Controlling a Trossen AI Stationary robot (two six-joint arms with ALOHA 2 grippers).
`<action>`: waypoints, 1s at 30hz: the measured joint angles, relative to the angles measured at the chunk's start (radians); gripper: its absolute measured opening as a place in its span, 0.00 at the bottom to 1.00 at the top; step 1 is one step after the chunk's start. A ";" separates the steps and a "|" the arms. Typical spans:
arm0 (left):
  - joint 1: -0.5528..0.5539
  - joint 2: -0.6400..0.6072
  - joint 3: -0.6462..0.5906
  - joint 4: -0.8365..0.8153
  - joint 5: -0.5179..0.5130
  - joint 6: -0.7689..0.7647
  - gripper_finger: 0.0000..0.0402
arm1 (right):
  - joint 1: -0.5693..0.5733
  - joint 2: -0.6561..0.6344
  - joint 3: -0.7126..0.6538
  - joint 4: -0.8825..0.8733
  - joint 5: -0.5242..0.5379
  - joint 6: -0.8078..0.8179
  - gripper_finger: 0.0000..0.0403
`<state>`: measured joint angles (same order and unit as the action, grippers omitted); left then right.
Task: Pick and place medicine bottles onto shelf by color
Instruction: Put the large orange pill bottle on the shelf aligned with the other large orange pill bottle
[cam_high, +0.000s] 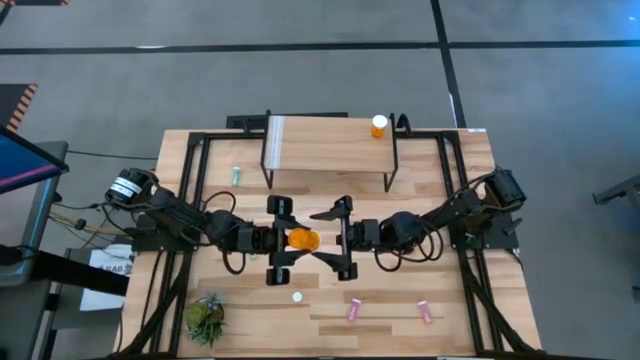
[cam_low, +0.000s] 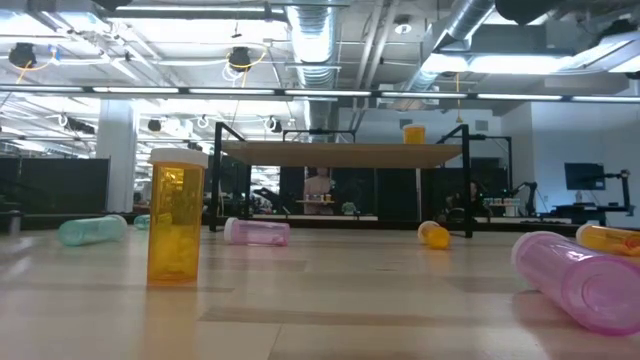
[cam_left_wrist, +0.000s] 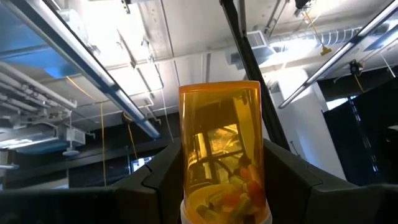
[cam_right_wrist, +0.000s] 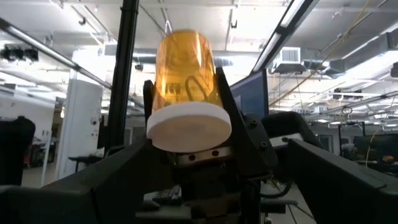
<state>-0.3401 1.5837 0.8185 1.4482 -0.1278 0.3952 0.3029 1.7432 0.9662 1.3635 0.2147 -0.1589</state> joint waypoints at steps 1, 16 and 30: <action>0.000 0.000 0.000 -0.004 -0.003 0.000 0.40 | 0.004 0.000 0.000 -0.011 0.000 -0.004 0.99; 0.001 0.004 -0.002 -0.013 -0.018 0.011 0.41 | 0.011 -0.001 0.002 -0.009 -0.003 -0.052 0.97; 0.000 0.002 -0.002 0.018 0.016 0.001 0.41 | 0.011 -0.001 0.000 0.025 -0.090 -0.074 0.85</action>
<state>-0.3397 1.5860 0.8169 1.4658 -0.1120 0.3965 0.3143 1.7420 0.9665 1.3884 0.1248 -0.2330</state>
